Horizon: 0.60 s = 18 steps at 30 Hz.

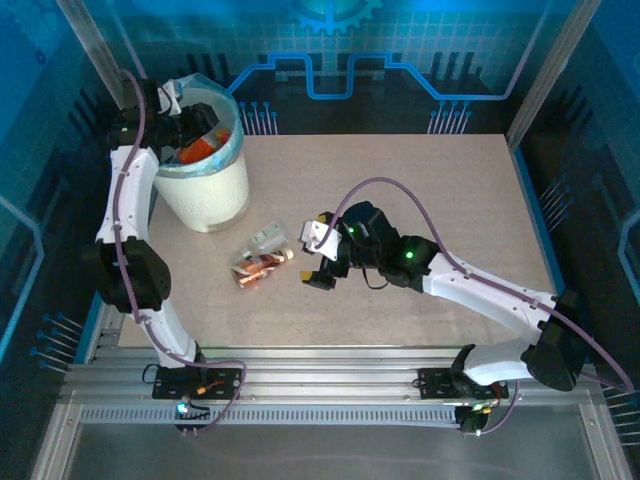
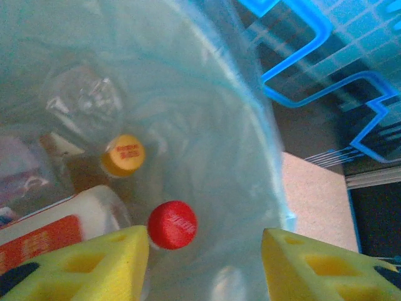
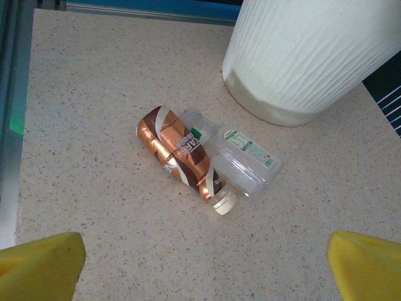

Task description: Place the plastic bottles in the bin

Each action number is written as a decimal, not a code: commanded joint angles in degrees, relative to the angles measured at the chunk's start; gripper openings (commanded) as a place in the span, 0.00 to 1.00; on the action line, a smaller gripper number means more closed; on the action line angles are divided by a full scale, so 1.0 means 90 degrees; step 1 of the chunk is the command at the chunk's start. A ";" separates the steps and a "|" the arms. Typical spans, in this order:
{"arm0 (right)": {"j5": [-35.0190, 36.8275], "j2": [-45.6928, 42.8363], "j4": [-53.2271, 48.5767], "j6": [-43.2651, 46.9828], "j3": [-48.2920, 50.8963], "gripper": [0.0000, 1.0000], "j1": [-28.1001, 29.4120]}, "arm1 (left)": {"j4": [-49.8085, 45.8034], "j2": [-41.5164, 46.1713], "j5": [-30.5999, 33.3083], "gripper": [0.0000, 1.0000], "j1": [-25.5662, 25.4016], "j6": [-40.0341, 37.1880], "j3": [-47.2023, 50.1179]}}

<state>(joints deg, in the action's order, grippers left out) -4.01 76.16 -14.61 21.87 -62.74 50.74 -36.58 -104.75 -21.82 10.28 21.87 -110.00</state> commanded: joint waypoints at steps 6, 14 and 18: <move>-0.0096 0.0209 -0.0123 -0.0146 -0.0242 1.00 0.0131 | -0.0558 0.0110 0.0675 0.51 0.0072 -0.0637 0.0619; -0.0131 0.0478 -0.0249 -0.0232 -0.0677 1.00 0.0174 | -0.0458 0.0474 0.0169 0.53 0.0136 -0.0056 -0.0373; 0.0487 0.0849 -0.0556 -0.0934 -0.1193 1.00 0.0172 | -0.0082 0.1298 0.0207 0.56 0.0129 0.0136 -0.0408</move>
<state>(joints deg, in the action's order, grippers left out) -3.68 81.14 -16.95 19.49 -68.77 51.46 -39.11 -101.56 -19.75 11.11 20.93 -111.24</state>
